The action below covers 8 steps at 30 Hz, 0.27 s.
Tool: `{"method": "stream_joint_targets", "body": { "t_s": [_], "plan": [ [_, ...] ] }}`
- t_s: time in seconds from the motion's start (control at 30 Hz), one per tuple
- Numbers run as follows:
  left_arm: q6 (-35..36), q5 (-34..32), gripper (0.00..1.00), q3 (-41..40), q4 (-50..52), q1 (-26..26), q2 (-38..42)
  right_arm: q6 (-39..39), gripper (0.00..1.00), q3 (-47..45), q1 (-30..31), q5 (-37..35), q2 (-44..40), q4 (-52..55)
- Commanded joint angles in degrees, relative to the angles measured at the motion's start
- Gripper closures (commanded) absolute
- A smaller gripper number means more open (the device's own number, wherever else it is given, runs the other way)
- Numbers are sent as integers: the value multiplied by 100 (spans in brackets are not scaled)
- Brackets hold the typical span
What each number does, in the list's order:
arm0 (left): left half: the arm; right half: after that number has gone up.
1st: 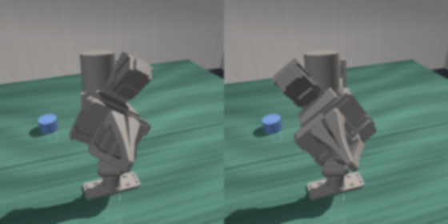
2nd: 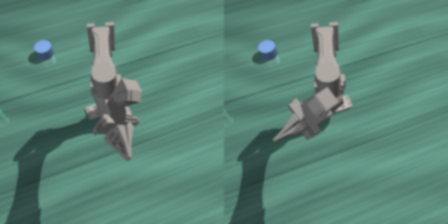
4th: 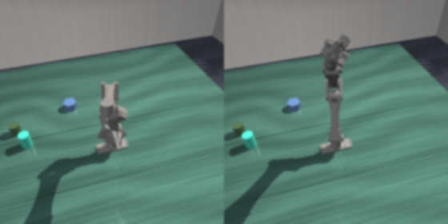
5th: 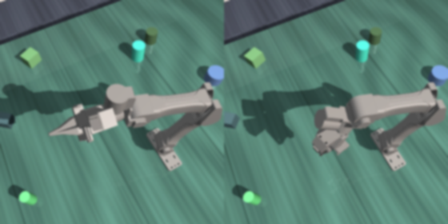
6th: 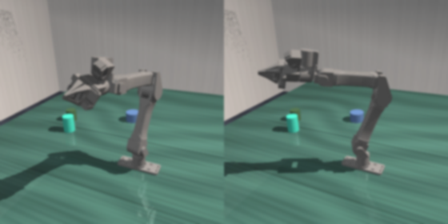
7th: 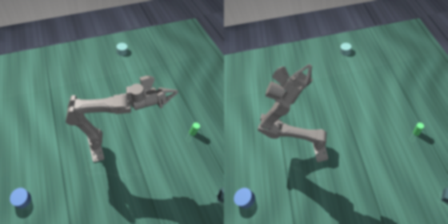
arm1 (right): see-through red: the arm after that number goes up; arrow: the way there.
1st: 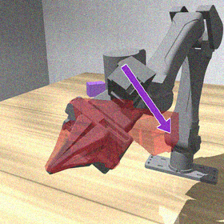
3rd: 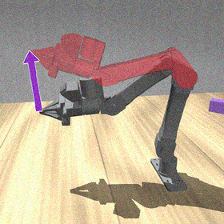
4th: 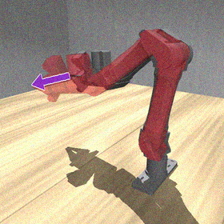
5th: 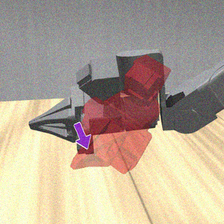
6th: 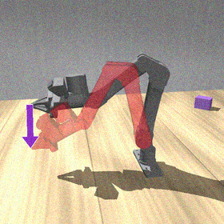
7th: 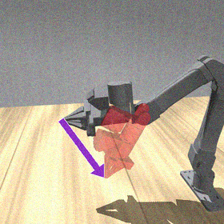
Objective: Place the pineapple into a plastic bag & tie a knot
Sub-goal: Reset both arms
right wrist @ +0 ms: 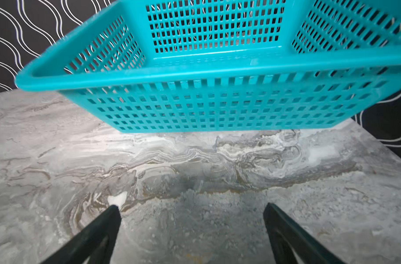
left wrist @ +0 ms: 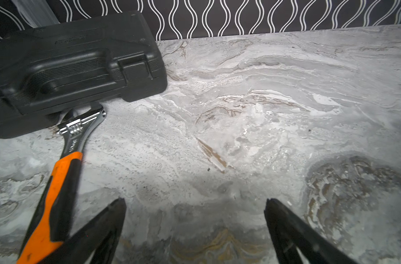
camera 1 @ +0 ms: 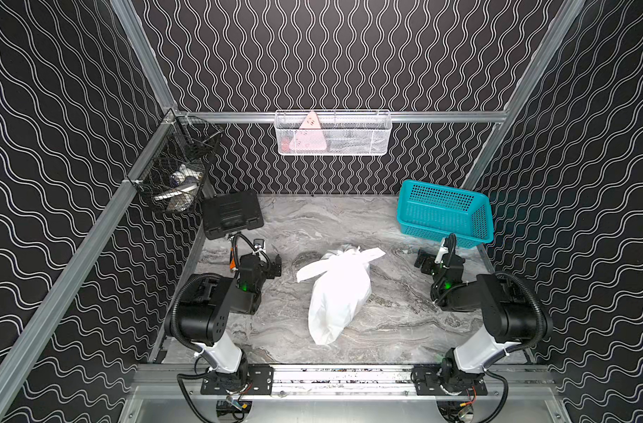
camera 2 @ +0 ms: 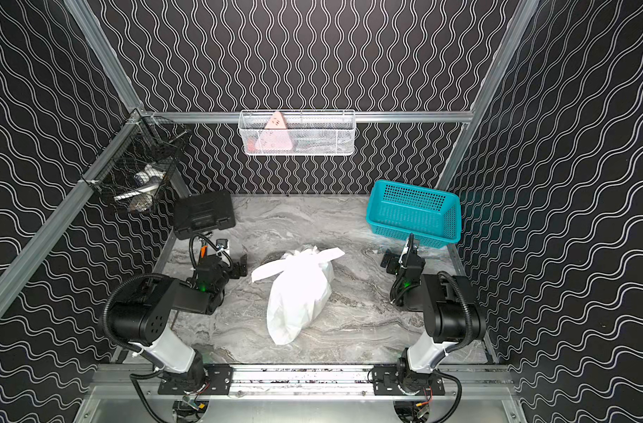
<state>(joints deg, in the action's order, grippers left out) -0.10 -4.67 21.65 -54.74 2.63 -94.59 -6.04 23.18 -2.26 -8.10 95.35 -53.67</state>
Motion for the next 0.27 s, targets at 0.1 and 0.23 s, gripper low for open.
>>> {"method": "stream_joint_targets", "body": {
  "t_s": [0.1,0.23],
  "plan": [
    [98,-7,1,185,-84,4,-149,-46,0,9,6,-28,-10,-94],
    [89,-24,1,16,-244,40,-20,-17,0,-24,6,-22,24,-234]
  ]
}}
